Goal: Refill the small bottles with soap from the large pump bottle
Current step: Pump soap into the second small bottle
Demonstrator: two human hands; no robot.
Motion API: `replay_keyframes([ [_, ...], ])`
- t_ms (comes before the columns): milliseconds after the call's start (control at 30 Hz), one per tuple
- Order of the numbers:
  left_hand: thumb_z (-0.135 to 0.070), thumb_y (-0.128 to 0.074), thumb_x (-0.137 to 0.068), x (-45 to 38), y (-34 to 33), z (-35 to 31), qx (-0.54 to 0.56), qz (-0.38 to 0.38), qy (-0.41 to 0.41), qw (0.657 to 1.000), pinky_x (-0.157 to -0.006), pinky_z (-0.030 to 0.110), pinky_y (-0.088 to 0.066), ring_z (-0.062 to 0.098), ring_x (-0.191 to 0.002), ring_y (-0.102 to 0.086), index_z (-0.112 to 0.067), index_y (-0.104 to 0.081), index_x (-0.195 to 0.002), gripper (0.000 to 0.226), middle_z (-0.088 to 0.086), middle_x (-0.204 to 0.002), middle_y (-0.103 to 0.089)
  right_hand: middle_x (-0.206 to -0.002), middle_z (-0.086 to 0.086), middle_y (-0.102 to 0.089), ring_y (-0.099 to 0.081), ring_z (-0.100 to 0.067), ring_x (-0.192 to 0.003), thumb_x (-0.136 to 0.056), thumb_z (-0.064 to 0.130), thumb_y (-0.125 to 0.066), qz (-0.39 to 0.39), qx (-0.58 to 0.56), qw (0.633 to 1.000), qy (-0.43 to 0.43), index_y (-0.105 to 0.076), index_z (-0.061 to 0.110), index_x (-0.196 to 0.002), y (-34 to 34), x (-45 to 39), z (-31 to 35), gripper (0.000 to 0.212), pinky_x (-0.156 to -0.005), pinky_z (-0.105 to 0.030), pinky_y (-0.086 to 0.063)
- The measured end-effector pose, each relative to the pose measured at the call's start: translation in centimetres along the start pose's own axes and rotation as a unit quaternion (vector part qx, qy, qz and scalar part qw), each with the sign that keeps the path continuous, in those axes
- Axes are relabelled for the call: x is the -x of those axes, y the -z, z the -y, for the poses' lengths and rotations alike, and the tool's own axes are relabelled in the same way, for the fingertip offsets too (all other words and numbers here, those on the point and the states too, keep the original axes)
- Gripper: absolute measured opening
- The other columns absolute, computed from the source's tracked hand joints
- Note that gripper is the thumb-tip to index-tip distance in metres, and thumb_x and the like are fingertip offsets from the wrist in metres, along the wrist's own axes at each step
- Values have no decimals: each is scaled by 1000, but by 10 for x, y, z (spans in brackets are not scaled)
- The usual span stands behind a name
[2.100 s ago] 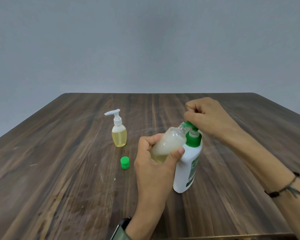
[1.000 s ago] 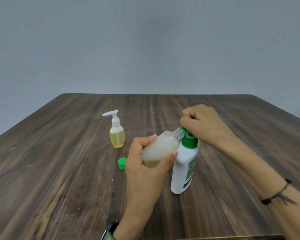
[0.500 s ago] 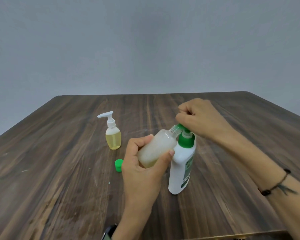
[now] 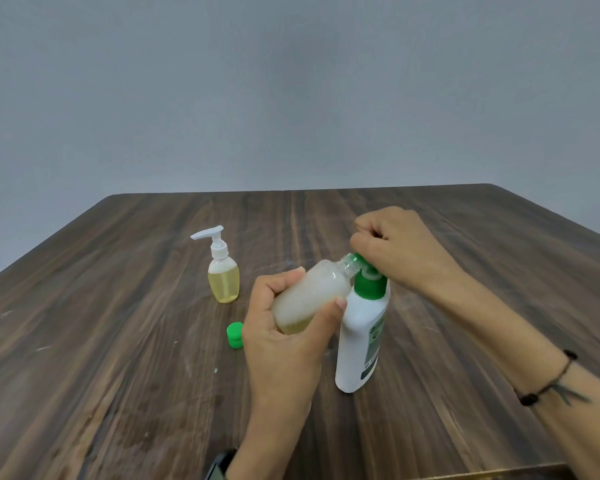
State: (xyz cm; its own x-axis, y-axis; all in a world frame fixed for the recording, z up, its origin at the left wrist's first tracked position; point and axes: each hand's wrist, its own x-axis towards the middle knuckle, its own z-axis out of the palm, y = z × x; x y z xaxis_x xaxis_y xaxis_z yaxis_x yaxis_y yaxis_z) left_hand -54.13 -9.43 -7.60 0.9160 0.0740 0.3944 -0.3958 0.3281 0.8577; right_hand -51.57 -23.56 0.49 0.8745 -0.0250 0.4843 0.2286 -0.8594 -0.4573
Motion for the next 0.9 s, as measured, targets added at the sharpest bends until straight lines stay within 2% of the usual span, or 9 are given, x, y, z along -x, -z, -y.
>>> replay_keyframes([
  [167, -15, -81, -52, 1, -2, 2, 40, -10, 11, 999, -57, 14, -50, 1, -71, -64, -24, -60, -83, 38, -16, -79, -68, -44, 2, -31, -29, -12, -46, -75, 8, -51, -1, 5, 1000, 12, -27, 17, -44, -3, -1, -1, 40, -44, -19, -26],
  [400, -11, -76, -54, -1, 0, 1, 48, 1, 14, 999, -54, 14, -51, 0, -70, -64, -23, -60, -84, 37, -18, -77, -67, -43, 3, -29, -27, -13, -45, -73, 8, -52, 5, 11, 1000, 14, -25, 16, -44, 1, -4, 1, 40, -47, -27, -27],
  [533, -23, -82, -46, -1, 0, 2, 48, 4, 18, 999, -56, 15, -51, 1, -72, -64, -28, -62, -82, 41, -17, -79, -67, -44, 2, -28, -27, -13, -47, -75, 8, -51, 0, -6, 1000, -6, -25, 16, -45, -3, 1, 1, 40, -47, -28, -25],
  [667, -11, -77, -54, -2, 1, 4, 49, 12, 15, 999, -56, 14, -50, 0, -70, -63, -23, -60, -85, 37, -19, -77, -67, -44, 2, -29, -27, -13, -45, -75, 8, -51, -4, 2, 1000, -5, -25, 16, -45, -1, -1, 1, 40, -45, -24, -24],
  [767, -17, -82, -49, 1, 1, 4, 55, 5, 28, 998, -55, 14, -50, 1, -71, -64, -27, -62, -81, 39, -17, -78, -66, -44, 3, -28, -27, -14, -46, -76, 9, -50, -1, -7, 1000, -19, -24, 17, -45, -4, 3, 1, 41, -48, -28, -24],
  [900, -25, -78, -47, 1, -2, 4, 88, 6, 32, 996, -56, 14, -51, 1, -71, -65, -19, -59, -87, 45, -14, -78, -69, -45, 1, -29, -27, -14, -48, -74, 8, -50, 1, -9, 1000, -21, -25, 15, -46, 1, -2, 5, 38, -47, -27, -25],
])
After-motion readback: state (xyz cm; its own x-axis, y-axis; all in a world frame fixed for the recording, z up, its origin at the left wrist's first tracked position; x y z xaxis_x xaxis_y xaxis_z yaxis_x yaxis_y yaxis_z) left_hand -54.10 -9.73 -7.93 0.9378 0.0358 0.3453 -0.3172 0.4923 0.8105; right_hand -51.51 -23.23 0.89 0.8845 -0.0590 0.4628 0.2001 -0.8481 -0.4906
